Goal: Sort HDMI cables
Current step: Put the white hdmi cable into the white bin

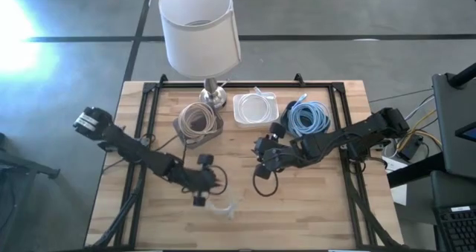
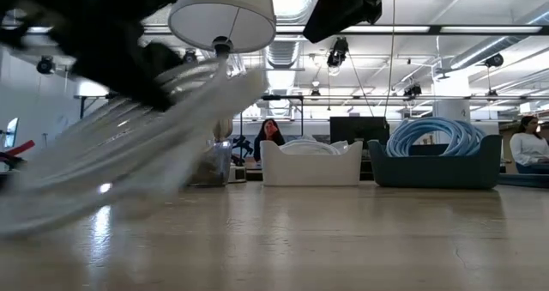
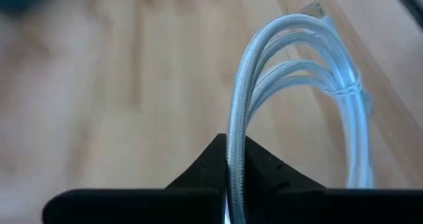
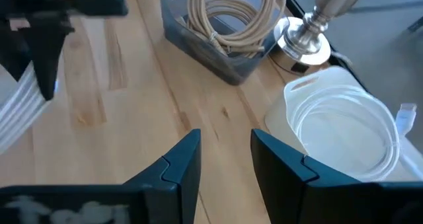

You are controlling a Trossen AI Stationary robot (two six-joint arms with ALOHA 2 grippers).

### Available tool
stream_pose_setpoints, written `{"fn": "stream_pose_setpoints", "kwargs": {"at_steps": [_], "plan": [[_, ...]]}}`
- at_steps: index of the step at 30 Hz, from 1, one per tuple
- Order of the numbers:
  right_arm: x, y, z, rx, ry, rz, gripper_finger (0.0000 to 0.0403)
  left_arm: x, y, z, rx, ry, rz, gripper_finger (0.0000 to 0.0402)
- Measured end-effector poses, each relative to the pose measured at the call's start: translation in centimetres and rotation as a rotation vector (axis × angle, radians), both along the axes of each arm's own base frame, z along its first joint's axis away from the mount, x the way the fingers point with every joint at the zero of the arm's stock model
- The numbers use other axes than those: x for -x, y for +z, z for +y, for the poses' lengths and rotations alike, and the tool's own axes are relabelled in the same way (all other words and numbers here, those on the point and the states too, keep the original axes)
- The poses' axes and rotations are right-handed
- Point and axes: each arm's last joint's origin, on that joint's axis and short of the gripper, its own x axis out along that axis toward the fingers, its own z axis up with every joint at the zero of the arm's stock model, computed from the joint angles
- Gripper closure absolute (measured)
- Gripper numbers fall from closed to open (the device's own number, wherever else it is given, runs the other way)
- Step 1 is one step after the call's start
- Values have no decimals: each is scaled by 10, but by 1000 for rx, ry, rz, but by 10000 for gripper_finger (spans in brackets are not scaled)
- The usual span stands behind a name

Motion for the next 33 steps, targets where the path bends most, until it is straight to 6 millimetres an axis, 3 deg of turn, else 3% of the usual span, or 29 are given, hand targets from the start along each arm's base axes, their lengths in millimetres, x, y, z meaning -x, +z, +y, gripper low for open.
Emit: {"fn": "stream_pose_setpoints", "kwargs": {"at_steps": [9, 19, 24, 33], "plan": [[7, 0, 1, -102, -98, -19, 287, -41, 44, 63, -137, 123, -138, 371], [57, 4, -2, -143, -392, 48, 277, -74, 74, 147, -256, 332, -270, 372], [67, -13, 0, -178, -480, 54, 282, -89, 73, 188, -271, 444, -320, 370], [77, -43, 3, -247, -584, 78, 285, -114, 52, 244, -331, 564, -318, 370]]}}
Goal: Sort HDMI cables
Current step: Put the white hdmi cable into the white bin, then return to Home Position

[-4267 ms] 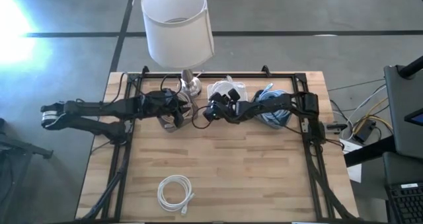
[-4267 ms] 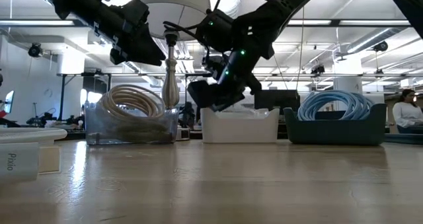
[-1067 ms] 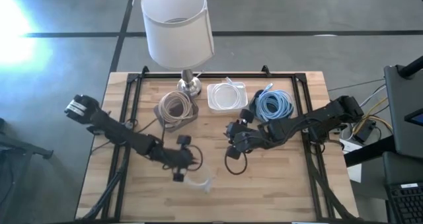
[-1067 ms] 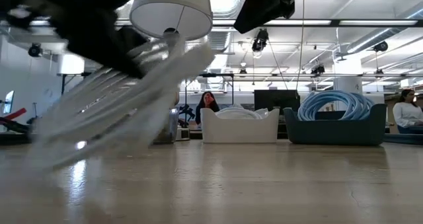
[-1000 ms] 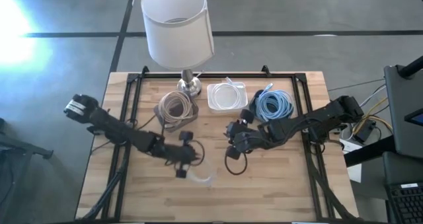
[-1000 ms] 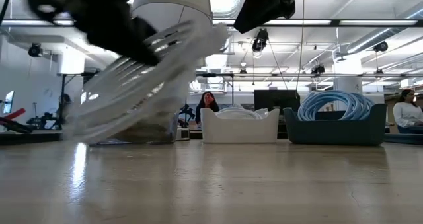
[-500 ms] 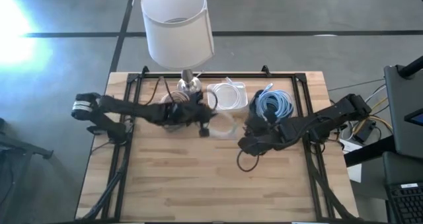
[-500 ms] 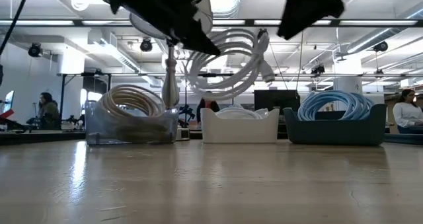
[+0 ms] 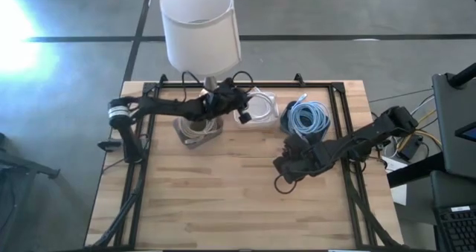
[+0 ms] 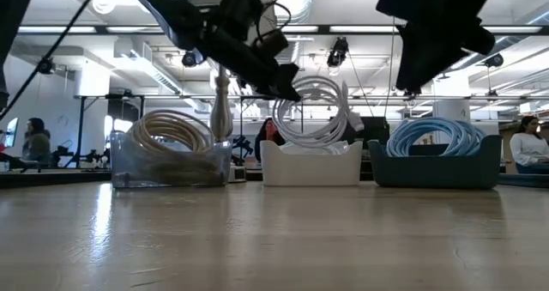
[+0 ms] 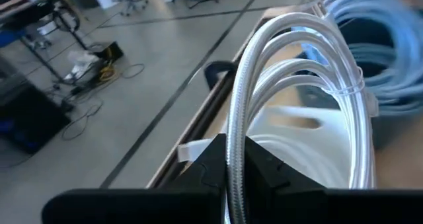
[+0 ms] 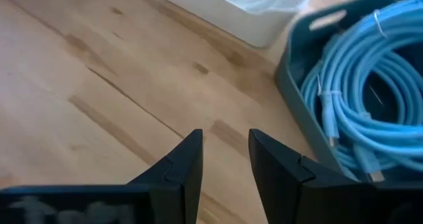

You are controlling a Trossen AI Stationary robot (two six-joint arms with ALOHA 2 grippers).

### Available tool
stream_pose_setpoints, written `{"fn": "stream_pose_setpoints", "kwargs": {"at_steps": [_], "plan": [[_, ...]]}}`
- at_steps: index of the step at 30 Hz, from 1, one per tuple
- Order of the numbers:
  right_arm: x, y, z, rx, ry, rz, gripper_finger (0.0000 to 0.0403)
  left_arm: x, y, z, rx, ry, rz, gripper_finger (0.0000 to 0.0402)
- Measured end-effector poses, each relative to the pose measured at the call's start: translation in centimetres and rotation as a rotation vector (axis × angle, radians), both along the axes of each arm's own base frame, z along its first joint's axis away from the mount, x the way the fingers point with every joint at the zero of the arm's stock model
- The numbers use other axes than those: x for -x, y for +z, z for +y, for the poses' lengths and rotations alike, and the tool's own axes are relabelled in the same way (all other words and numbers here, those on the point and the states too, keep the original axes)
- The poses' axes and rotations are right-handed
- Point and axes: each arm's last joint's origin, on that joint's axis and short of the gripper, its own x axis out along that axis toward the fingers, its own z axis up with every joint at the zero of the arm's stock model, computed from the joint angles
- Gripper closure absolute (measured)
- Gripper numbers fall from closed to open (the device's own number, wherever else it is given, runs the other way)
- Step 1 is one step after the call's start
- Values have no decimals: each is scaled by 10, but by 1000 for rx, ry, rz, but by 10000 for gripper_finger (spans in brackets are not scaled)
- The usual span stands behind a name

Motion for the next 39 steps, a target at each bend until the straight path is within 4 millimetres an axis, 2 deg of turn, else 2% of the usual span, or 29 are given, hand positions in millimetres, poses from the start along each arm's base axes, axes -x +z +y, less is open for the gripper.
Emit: {"fn": "stream_pose_setpoints", "kwargs": {"at_steps": [6, 13, 19, 31, 34, 39], "plan": [[2, -5, 0, -5, -7, 9, 278, -10, -22, 16, -19, 112, 71, 370], [-2, 1, 4, -17, 7, -33, 285, -10, -41, 16, 17, 105, 171, 369], [-2, -1, 5, -20, 7, -46, 296, -10, -40, 16, 11, 103, 185, 355], [-2, -2, 5, -18, 12, -42, 310, -9, -38, 13, -2, 90, 213, 266], [-2, -2, 5, -13, 22, -36, 307, -8, -32, 9, -5, 84, 205, 253], [-3, -1, 5, 7, 73, -10, 303, 0, -9, 0, -36, 126, 186, 248]]}}
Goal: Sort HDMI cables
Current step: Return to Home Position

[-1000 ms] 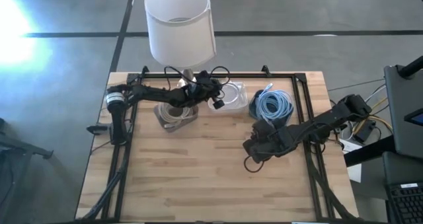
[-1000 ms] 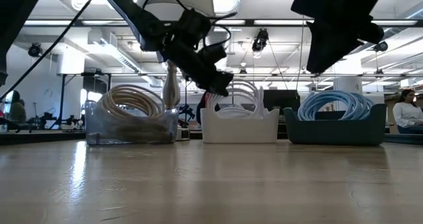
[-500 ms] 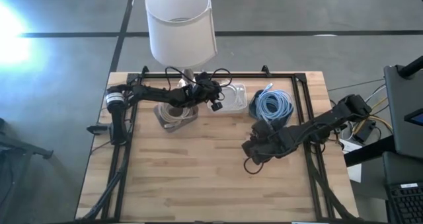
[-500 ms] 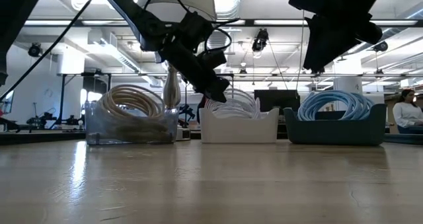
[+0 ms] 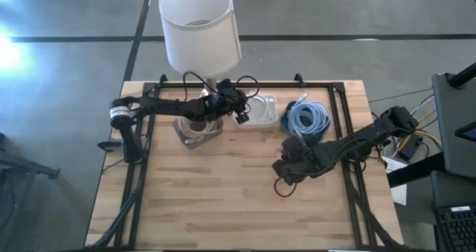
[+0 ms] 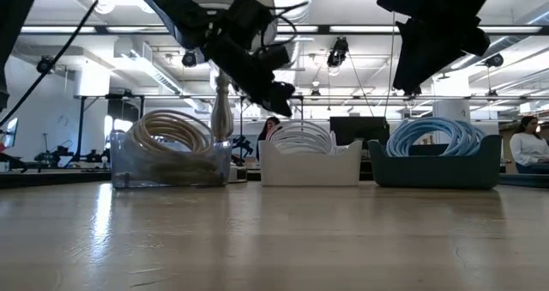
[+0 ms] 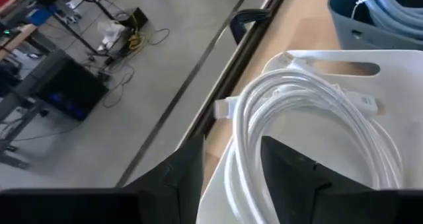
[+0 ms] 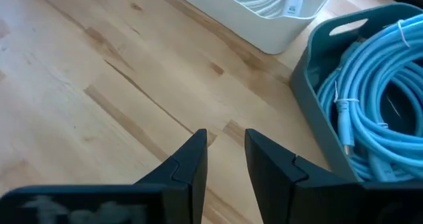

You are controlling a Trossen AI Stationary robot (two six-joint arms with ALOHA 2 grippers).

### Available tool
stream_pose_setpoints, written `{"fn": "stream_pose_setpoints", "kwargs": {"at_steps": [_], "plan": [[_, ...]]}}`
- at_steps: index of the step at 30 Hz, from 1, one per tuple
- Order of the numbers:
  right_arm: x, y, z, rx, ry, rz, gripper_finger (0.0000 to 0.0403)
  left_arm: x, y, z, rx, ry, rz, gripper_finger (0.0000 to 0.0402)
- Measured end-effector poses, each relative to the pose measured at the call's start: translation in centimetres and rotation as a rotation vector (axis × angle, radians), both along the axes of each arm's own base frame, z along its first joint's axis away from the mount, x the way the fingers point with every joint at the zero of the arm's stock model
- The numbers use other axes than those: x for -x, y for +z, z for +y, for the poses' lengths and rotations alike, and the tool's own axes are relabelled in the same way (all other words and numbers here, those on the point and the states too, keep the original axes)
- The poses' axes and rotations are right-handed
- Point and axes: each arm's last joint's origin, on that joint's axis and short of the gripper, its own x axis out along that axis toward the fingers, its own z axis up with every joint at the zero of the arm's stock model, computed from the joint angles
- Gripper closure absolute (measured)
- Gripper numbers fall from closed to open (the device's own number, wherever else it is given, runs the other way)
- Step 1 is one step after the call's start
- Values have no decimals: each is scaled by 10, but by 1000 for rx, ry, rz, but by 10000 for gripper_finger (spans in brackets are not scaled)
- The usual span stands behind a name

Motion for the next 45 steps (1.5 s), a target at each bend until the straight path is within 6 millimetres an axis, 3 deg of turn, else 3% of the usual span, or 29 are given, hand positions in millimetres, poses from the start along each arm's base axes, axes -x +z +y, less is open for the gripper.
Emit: {"fn": "stream_pose_setpoints", "kwargs": {"at_steps": [9, 19, 27, 35, 45], "plan": [[-9, 18, 3, 24, 96, -20, 322, 28, 34, -38, 92, -29, 67, 262], [-18, 46, 6, 146, 275, -1, 344, 69, 69, -95, 180, -103, 105, 392], [-23, 65, 6, 266, 291, -35, 343, 105, 92, -129, 133, -98, 4, 385], [-24, 72, 6, 352, 422, 46, 332, 159, 83, -129, 182, -37, -111, 392], [-23, 71, 6, 508, 650, 229, 324, 216, 36, -123, 192, -28, -120, 391]]}}
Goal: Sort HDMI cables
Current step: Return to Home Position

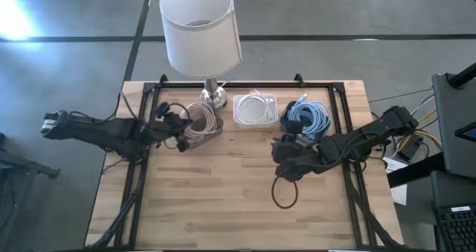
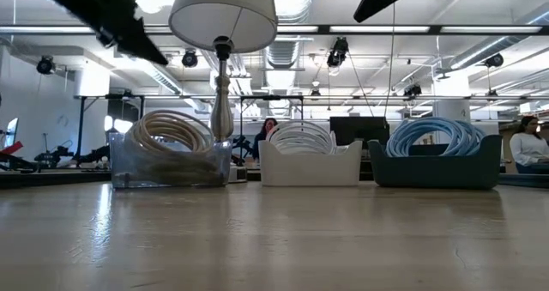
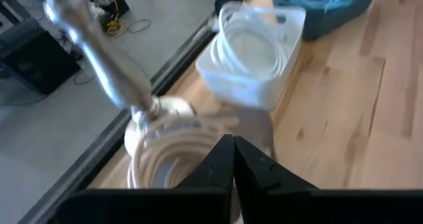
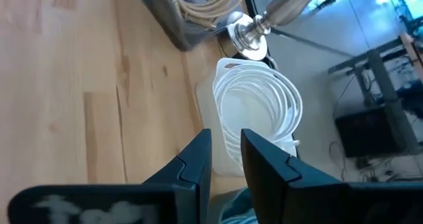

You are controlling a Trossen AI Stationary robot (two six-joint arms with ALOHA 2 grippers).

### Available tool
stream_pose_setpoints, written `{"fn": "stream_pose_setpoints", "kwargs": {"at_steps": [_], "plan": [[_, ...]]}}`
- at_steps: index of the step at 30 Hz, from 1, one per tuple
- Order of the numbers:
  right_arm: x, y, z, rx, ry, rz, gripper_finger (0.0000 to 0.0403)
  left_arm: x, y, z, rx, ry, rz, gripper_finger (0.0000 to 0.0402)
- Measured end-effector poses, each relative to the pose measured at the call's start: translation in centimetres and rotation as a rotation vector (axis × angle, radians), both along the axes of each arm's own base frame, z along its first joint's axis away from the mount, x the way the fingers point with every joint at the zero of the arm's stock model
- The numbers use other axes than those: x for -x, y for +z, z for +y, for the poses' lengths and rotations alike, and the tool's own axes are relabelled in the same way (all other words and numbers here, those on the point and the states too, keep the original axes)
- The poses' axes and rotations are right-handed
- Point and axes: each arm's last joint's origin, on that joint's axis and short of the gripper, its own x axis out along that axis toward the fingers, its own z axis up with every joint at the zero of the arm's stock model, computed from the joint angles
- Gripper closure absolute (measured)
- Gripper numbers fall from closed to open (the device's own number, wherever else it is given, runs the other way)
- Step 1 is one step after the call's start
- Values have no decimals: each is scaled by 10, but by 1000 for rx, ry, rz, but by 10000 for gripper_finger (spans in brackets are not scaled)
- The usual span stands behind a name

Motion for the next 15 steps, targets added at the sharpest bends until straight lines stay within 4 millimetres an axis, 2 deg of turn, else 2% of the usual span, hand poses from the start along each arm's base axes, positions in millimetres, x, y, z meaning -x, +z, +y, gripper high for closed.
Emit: {"fn": "stream_pose_setpoints", "kwargs": {"at_steps": [6, 9, 12, 15], "plan": [[0, 0, 0, -57, -61, -53, 335, 18, -30, 3, -33, 41, 30, 393], [1, 1, 0, -74, -74, -69, 339, 23, -40, 4, -9, 95, -15, 391], [4, 4, -1, -88, -78, -86, 339, 25, -38, 3, 18, 41, -85, 390], [11, 6, -4, -112, -83, -99, 336, 26, -27, 1, 20, -71, -177, 392]]}}
